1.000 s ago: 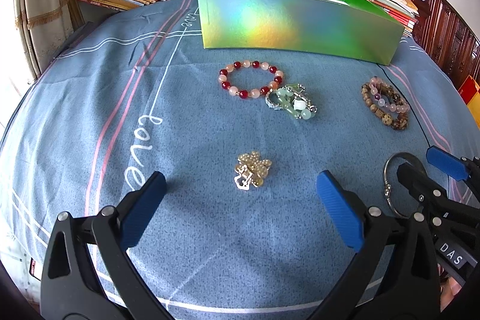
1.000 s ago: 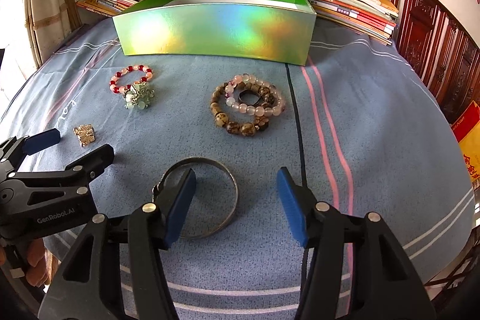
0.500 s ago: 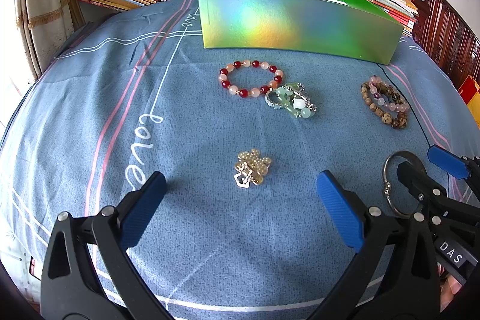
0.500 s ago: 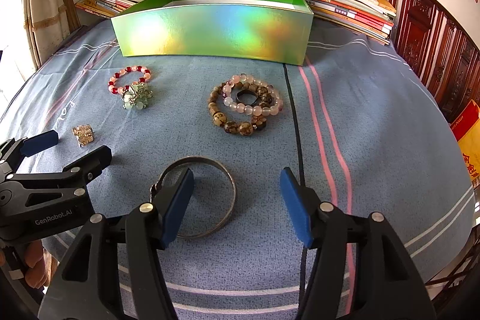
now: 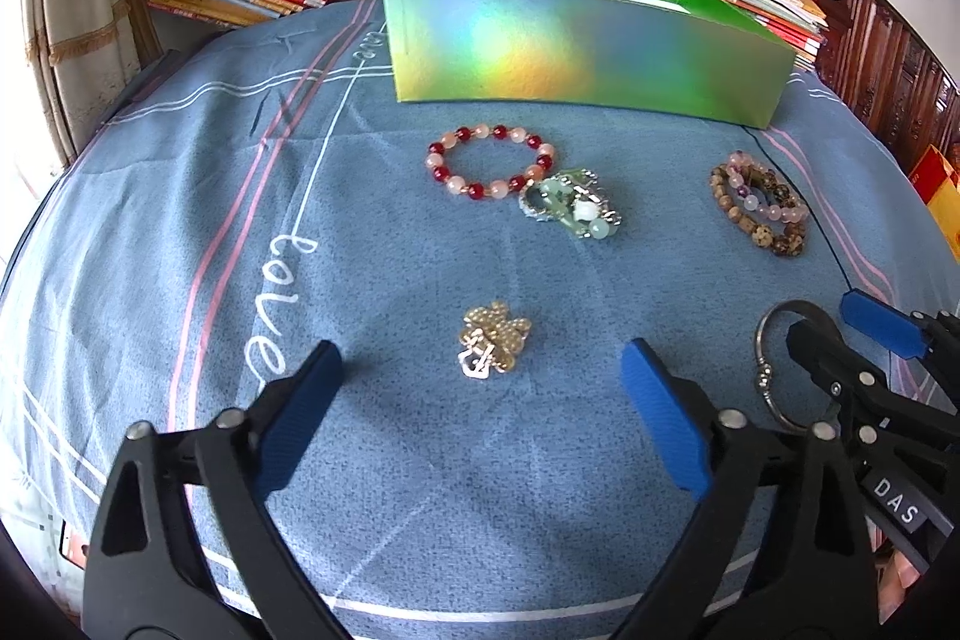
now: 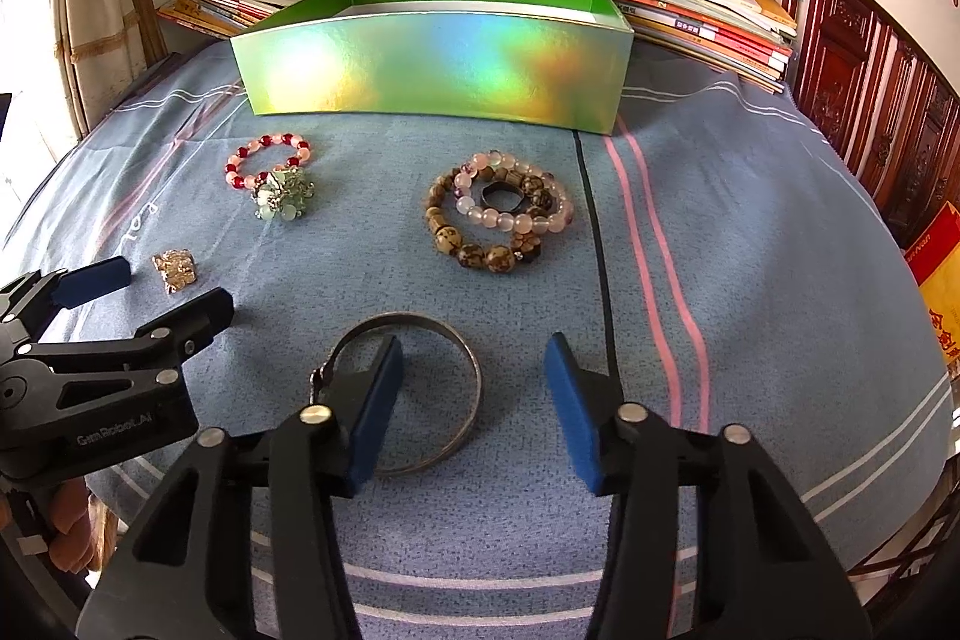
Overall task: Organize jewelry
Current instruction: 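Grasp the gold charm with the left gripper while the right gripper grasps the silver bangle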
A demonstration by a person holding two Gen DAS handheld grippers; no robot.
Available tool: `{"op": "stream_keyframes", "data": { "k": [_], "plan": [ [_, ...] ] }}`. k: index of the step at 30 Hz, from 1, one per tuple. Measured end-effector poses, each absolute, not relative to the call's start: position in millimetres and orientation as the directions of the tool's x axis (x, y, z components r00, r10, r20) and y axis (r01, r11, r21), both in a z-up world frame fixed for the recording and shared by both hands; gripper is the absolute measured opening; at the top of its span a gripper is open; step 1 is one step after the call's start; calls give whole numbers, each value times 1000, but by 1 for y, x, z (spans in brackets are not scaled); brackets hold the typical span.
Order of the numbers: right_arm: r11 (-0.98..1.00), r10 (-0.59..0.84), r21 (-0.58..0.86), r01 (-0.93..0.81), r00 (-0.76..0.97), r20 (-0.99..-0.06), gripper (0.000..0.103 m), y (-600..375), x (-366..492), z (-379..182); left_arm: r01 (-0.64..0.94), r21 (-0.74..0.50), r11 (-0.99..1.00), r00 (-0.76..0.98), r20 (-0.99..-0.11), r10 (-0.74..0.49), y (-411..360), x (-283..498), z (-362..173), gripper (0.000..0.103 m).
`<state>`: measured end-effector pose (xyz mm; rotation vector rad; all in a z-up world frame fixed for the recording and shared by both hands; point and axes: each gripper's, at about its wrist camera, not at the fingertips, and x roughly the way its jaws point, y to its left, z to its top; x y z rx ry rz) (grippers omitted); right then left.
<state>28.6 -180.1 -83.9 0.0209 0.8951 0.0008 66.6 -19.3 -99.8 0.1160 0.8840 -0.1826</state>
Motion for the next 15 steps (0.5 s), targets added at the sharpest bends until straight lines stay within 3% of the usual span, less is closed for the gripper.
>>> {"op": "stream_keyframes", "data": {
  "k": [1,3,4,6,8,15],
  "plan": [
    [1000,13,20,3,626,-780,41,-179,29,-83,213,26,977,622,-775,-115,-21,66,-99,83],
    [1000,26,24,-11,626,-780,22,-177,28,-83,237,27,971,626,-769,-132,-24,64,-97,67],
    [1000,31,26,-16,625,-780,18,-177,27,-82,244,26,969,627,-767,-137,-26,64,-96,62],
    [999,36,30,-21,622,-782,8,-176,27,-82,264,22,964,624,-766,-153,-28,62,-95,37],
    [999,47,46,-17,617,-785,6,-178,27,-81,277,8,961,607,-777,-169,-28,62,-93,19],
    [997,30,64,32,619,-785,5,-194,23,-77,258,-50,965,574,-796,-195,-15,64,-90,17]
  ]
}}
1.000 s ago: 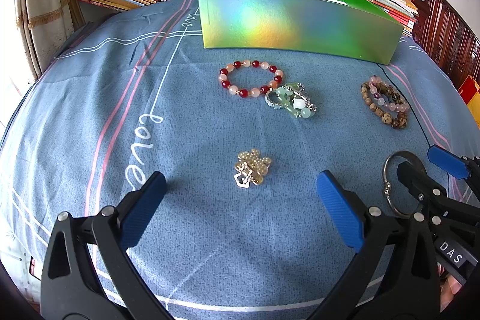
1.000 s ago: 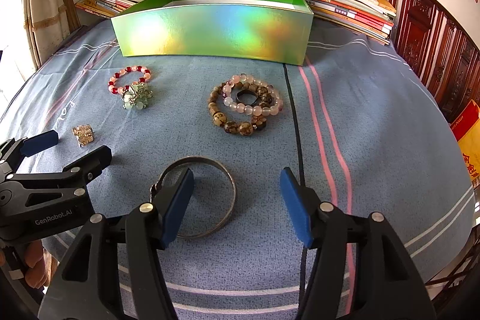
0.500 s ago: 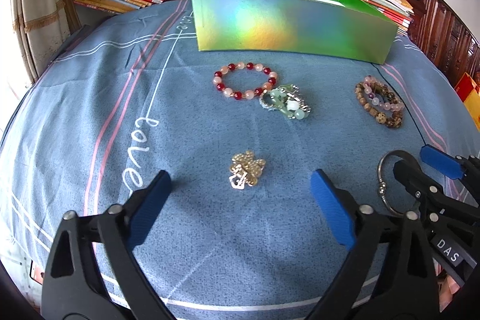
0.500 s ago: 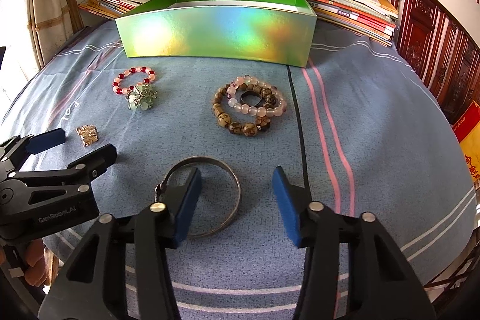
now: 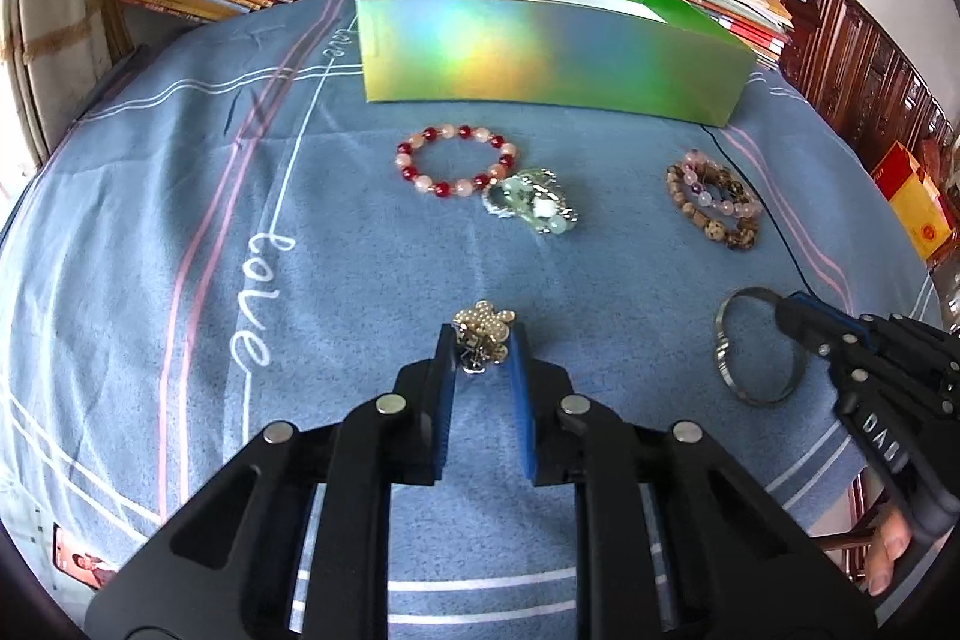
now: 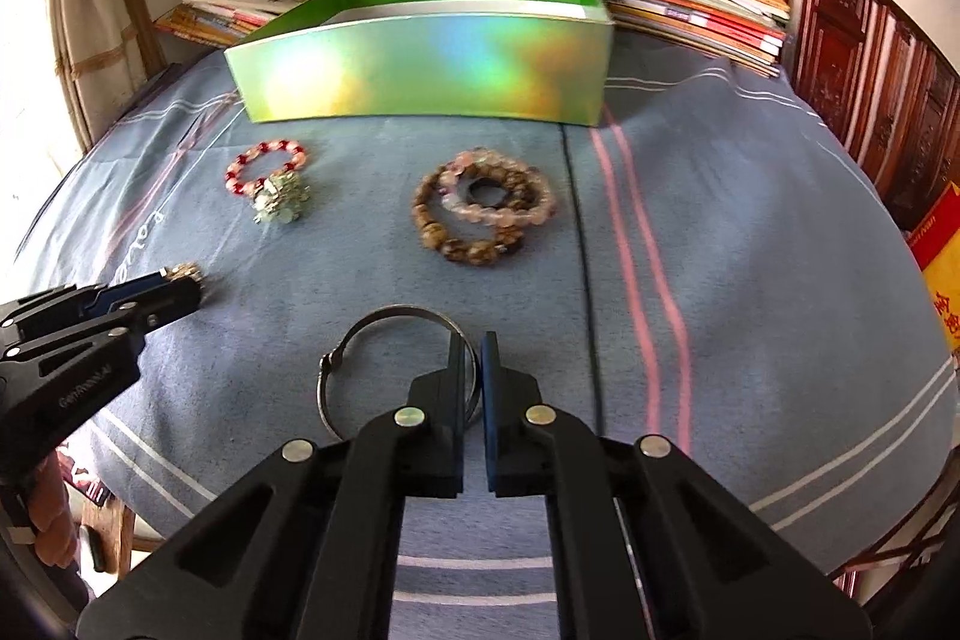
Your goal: Organize jewelry
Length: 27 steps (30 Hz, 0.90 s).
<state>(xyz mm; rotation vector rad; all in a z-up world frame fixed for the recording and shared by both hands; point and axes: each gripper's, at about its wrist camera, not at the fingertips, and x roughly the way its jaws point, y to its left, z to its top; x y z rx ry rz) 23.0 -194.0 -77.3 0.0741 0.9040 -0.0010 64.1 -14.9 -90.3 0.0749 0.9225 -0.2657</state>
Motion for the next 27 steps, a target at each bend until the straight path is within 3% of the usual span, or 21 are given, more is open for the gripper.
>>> {"op": "stream_keyframes", "data": {
  "k": [11,18,22,27],
  "plan": [
    [995,20,78,65,633,-774,5,-210,23,-70,259,-35,965,591,-784,-187,-13,63,-80,17],
    [996,21,77,43,726,-687,6,-213,34,-18,283,-8,959,675,-709,-205,-18,77,-26,17],
    [996,9,76,50,778,-629,5,-218,63,25,266,44,963,741,-649,-175,-28,109,14,17],
    [990,21,121,71,779,-626,5,-224,131,44,199,86,976,757,-646,-98,-47,195,31,17]
  ]
}}
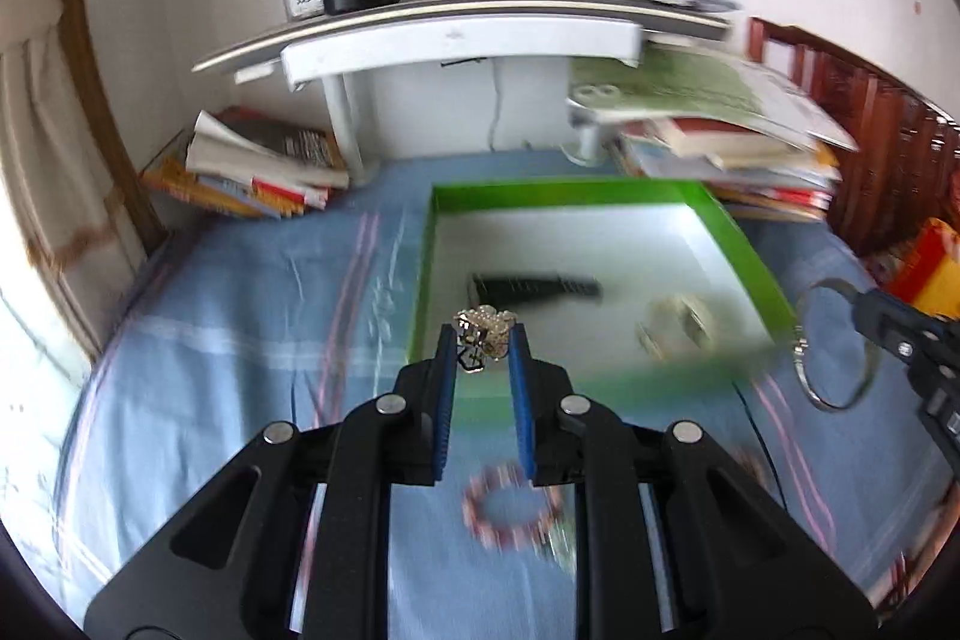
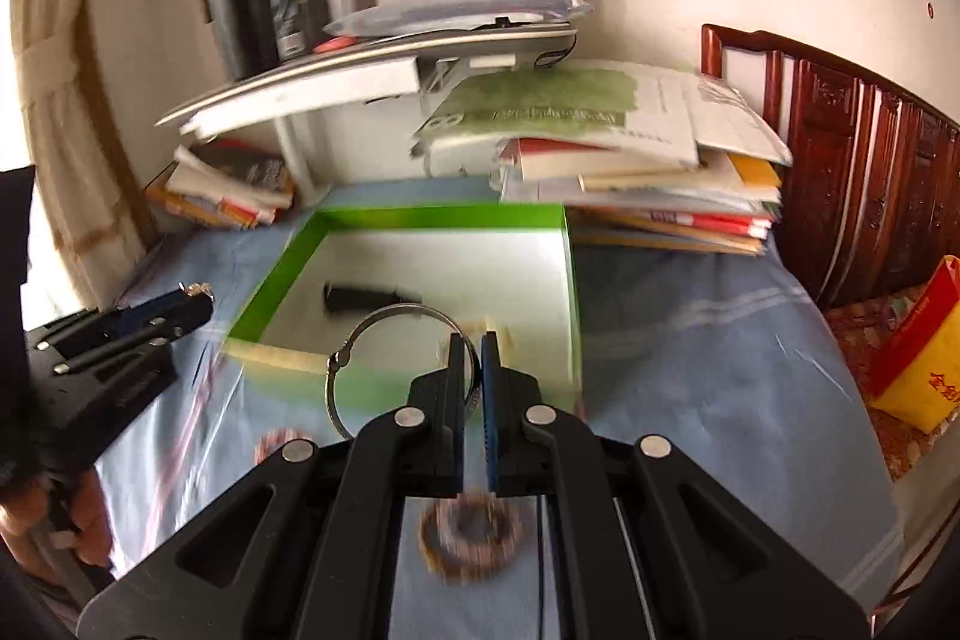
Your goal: Organize jewelry
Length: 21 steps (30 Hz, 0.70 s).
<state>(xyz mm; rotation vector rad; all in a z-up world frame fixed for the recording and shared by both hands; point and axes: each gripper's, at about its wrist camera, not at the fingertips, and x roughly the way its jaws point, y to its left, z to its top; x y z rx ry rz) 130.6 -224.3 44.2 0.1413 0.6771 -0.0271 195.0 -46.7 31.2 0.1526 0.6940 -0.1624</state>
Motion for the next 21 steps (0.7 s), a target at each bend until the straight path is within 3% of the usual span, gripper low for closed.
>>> {"op": "stream_keyframes", "data": {
  "k": [8,9,10,12,13,17,21],
  "plan": [
    [983,-28,102,150,680,-733,7,-227,230,-12,163,65,984,631,-774,-54,-61,278,-20,18],
    [985,-31,92,146,676,-737,10,-227,232,-15,160,69,985,628,-777,-48,-61,277,-23,26],
    [985,-33,91,147,674,-738,13,-228,231,-15,160,67,985,630,-775,-50,-59,274,-24,32],
    [980,8,144,138,694,-720,45,-237,211,-9,162,65,985,663,-747,-60,-54,255,-21,47],
    [976,28,172,133,710,-704,49,-241,200,-5,169,74,983,681,-729,-62,-52,244,-18,48],
    [975,16,173,138,737,-675,49,-257,138,-2,160,87,983,711,-701,-53,-35,192,-18,56],
    [980,36,158,124,667,-744,44,-260,106,-34,188,3,982,648,-752,-122,-22,150,-46,57]
  ]
}}
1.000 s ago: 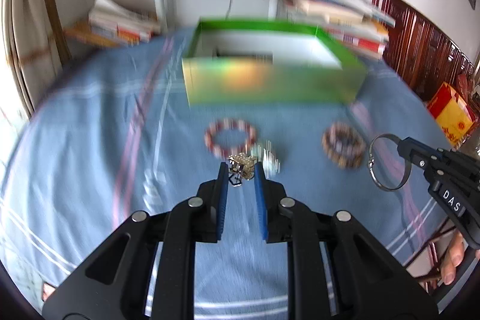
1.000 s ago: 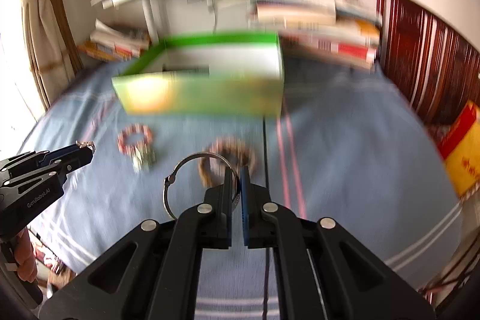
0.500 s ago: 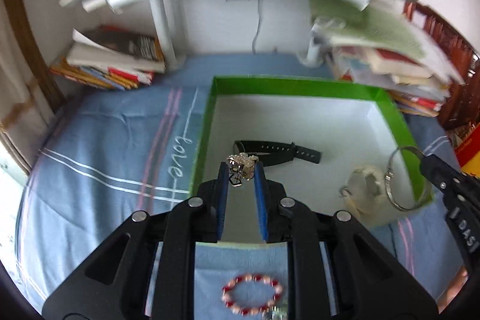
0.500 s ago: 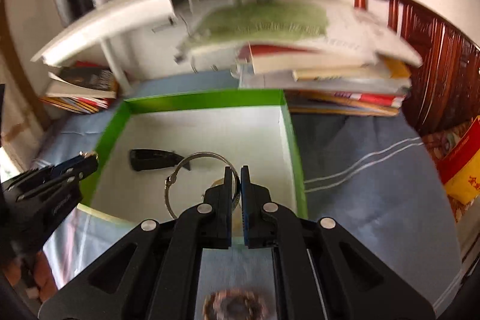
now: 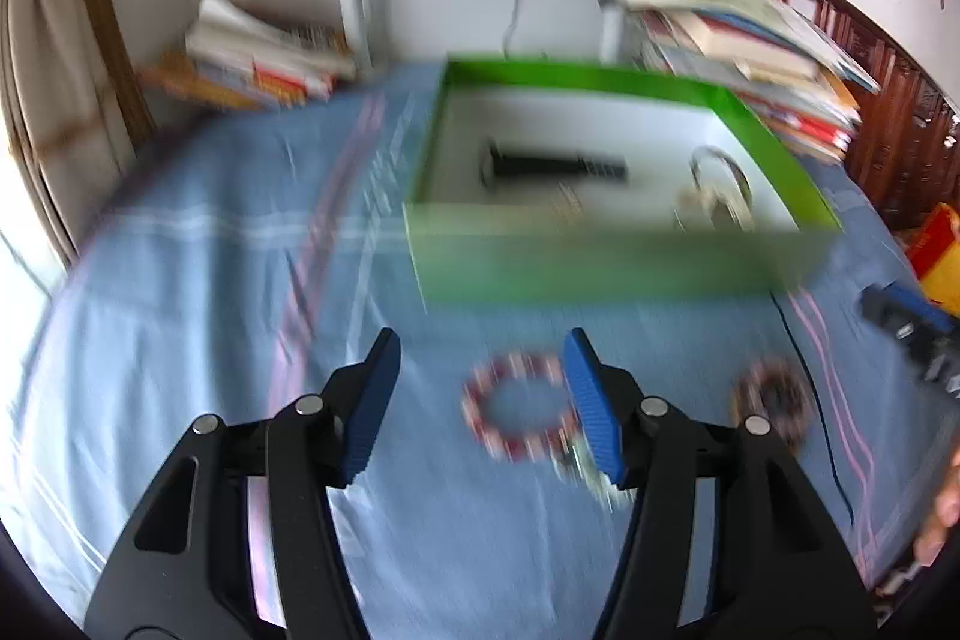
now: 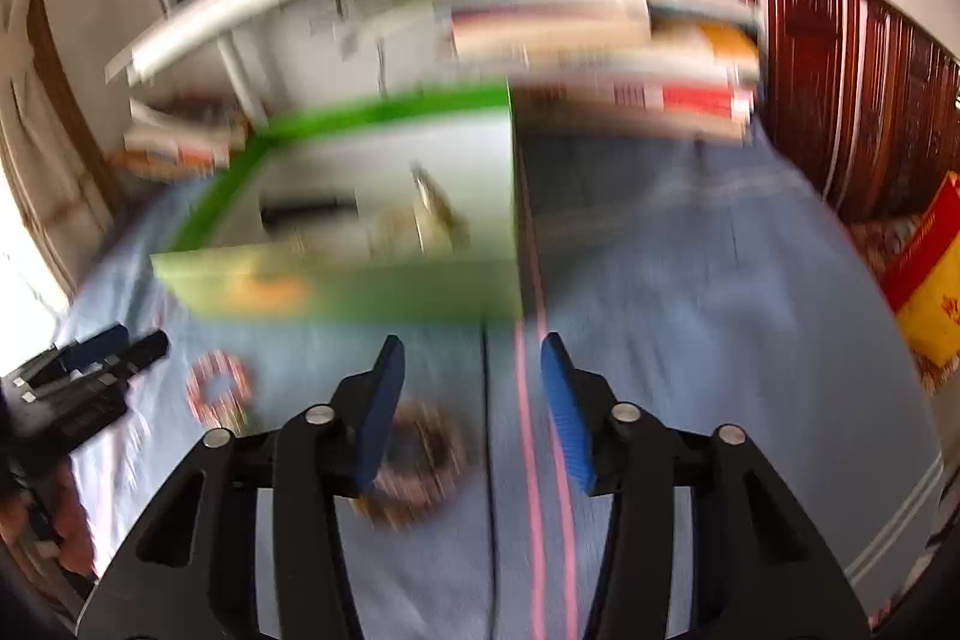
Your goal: Organize jewelry
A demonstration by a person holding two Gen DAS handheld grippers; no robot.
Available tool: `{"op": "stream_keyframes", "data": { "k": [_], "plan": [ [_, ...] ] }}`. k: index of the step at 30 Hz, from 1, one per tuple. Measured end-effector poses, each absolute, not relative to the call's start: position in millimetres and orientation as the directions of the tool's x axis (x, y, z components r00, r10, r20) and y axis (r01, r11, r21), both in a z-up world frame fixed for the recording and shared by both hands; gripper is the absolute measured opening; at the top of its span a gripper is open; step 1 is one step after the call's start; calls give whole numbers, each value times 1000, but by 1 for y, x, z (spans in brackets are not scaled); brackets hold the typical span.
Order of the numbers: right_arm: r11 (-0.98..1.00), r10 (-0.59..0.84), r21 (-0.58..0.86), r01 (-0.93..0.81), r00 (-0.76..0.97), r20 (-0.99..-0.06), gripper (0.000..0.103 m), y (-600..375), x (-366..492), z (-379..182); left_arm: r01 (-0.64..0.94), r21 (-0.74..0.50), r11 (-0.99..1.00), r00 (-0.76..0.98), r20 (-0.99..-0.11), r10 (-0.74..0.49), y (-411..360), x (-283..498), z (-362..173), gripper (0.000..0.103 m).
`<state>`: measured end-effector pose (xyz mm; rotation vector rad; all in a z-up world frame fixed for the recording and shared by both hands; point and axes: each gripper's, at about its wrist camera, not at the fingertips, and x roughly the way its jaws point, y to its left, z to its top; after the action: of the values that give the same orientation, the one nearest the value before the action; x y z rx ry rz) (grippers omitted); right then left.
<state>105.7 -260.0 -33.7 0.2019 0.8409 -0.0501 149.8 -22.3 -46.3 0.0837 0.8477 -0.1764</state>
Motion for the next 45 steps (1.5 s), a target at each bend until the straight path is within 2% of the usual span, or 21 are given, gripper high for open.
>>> {"op": "stream_keyframes", "data": {
  "k": [4,8,10,11,12,18,21,26,31,32,33,35,37,39,45],
  "plan": [
    [983,24,129,132,601,-799,43,-257,105,-65,204,38,978,626,-773,-101,-35,138,-69,59],
    [986,44,132,106,592,-805,38,-247,107,-76,243,54,969,601,-792,-107,-49,134,-84,61],
    [988,44,123,92,597,-801,26,-241,106,-77,251,60,966,599,-794,-106,-54,132,-88,61],
    [988,52,126,84,593,-803,13,-239,105,-77,255,61,965,599,-793,-108,-54,130,-89,61],
    [989,67,130,69,575,-816,7,-236,104,-78,260,59,964,598,-794,-113,-55,129,-89,61],
    [988,115,152,18,574,-811,0,-228,95,-77,275,52,960,596,-793,-128,-55,121,-95,58],
    [983,134,181,20,592,-795,0,-230,86,-69,284,22,958,582,-798,-154,-49,116,-94,50],
    [985,99,164,51,614,-783,2,-237,84,-62,311,22,950,574,-802,-169,-42,98,-93,48],
    [981,101,177,76,579,-809,18,-245,100,-78,362,-25,932,528,-818,-227,-36,80,-91,48],
    [982,95,170,76,580,-809,26,-245,100,-79,363,-29,931,529,-817,-232,-34,79,-90,49],
    [984,91,163,76,568,-818,27,-244,102,-81,355,-30,934,542,-808,-232,-29,78,-85,53],
    [989,72,134,65,578,-813,27,-239,101,-82,334,-29,942,573,-788,-227,-23,81,-76,62],
    [993,53,103,54,581,-812,26,-234,99,-82,292,-26,956,602,-772,-205,-13,89,-68,64],
    [992,68,117,47,579,-813,8,-235,97,-82,257,-23,966,612,-770,-181,-7,100,-65,64],
    [985,97,163,61,583,-806,8,-243,89,-76,152,-15,988,597,-795,-104,-4,157,-75,61]
  ]
}}
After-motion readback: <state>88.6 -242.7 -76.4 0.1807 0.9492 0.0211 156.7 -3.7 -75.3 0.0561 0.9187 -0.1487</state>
